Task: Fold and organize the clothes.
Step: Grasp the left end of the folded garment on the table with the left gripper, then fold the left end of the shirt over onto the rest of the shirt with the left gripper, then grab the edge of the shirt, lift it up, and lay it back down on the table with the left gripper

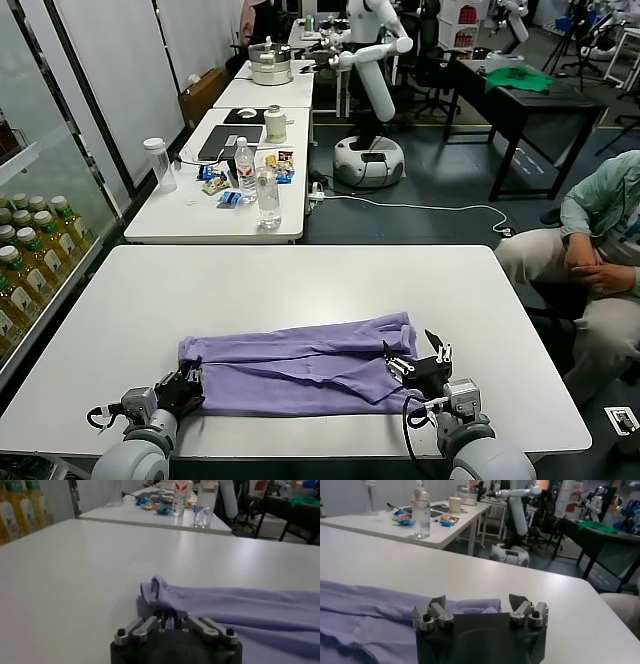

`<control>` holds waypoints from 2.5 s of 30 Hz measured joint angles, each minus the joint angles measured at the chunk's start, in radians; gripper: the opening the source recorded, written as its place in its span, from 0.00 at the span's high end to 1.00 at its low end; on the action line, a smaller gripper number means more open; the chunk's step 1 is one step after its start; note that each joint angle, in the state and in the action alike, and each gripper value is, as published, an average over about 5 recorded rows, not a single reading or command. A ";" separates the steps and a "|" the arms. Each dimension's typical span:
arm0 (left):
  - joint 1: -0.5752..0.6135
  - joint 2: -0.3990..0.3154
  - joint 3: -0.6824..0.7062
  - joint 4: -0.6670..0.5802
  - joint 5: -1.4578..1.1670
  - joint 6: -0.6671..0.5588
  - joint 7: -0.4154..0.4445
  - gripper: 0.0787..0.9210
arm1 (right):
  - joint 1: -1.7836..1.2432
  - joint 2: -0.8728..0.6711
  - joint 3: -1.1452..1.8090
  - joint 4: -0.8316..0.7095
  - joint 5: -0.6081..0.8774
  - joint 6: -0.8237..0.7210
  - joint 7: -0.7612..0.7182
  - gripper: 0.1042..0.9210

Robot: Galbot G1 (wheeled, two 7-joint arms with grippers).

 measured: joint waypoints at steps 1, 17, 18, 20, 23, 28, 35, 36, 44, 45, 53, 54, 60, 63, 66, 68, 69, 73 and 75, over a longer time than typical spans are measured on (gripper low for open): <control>0.000 0.001 -0.004 -0.001 0.015 -0.002 -0.002 0.91 | 0.000 0.000 0.001 0.000 -0.001 0.000 0.000 0.12; 0.060 0.120 -0.304 0.017 0.293 -0.072 0.085 0.95 | 0.024 -0.006 0.023 0.014 -0.017 0.000 -0.001 0.12; 0.061 0.127 -0.320 0.016 0.300 -0.070 0.093 0.95 | 0.024 -0.006 0.025 0.014 -0.018 0.000 -0.001 0.12; 0.063 0.135 -0.342 0.004 0.303 -0.060 0.107 0.95 | 0.022 -0.008 0.031 0.015 -0.019 0.001 -0.001 0.12; 0.062 0.133 -0.345 -0.038 0.283 -0.036 0.119 0.95 | 0.017 -0.011 0.039 0.015 -0.021 0.001 -0.001 0.12; 0.048 0.100 -0.258 -0.124 0.197 -0.002 0.127 0.95 | 0.013 -0.010 0.049 0.016 -0.025 0.001 0.000 0.12; -0.011 0.019 -0.068 -0.169 0.111 0.028 0.130 0.95 | 0.008 -0.001 0.056 0.010 -0.030 0.001 0.001 0.12; -0.023 0.008 -0.044 -0.170 0.102 0.030 0.130 0.95 | 0.007 0.000 0.058 0.009 -0.031 0.001 0.002 0.12; -0.114 -0.067 0.117 -0.156 0.068 0.045 0.117 0.95 | -0.009 0.015 0.065 0.019 -0.039 -0.004 0.004 0.12; -0.124 -0.075 0.133 -0.153 0.066 0.047 0.116 0.95 | -0.011 0.017 0.066 0.019 -0.041 -0.004 0.004 0.12; -0.184 -0.132 0.246 -0.125 0.071 0.044 0.113 0.81 | -0.031 0.037 0.069 0.023 -0.057 -0.001 0.002 0.12; -0.189 -0.136 0.254 -0.121 0.077 0.039 0.115 0.77 | -0.032 0.040 0.070 0.023 -0.059 0.000 0.002 0.12; -0.202 -0.135 0.264 -0.082 0.110 -0.011 0.118 0.57 | -0.047 0.057 0.081 0.027 -0.069 0.005 -0.002 0.12; -0.188 -0.122 0.241 -0.080 0.120 -0.034 0.113 0.47 | -0.052 0.059 0.089 0.034 -0.071 0.004 -0.005 0.12; -0.155 -0.104 0.198 -0.092 0.124 -0.052 0.111 0.36 | -0.050 0.061 0.097 0.037 -0.069 0.003 -0.008 0.12; -0.123 -0.090 0.160 -0.100 0.124 -0.059 0.108 0.30 | -0.046 0.063 0.102 0.037 -0.066 0.004 -0.010 0.12; -0.106 -0.082 0.139 -0.102 0.123 -0.060 0.105 0.26 | -0.044 0.065 0.104 0.037 -0.066 0.005 -0.010 0.12; -0.033 -0.056 0.058 -0.104 0.115 -0.055 0.092 0.15 | -0.035 0.072 0.114 0.034 -0.063 0.011 -0.014 0.12; 0.000 -0.050 0.027 -0.102 0.111 -0.049 0.088 0.13 | -0.031 0.075 0.120 0.033 -0.062 0.014 -0.014 0.12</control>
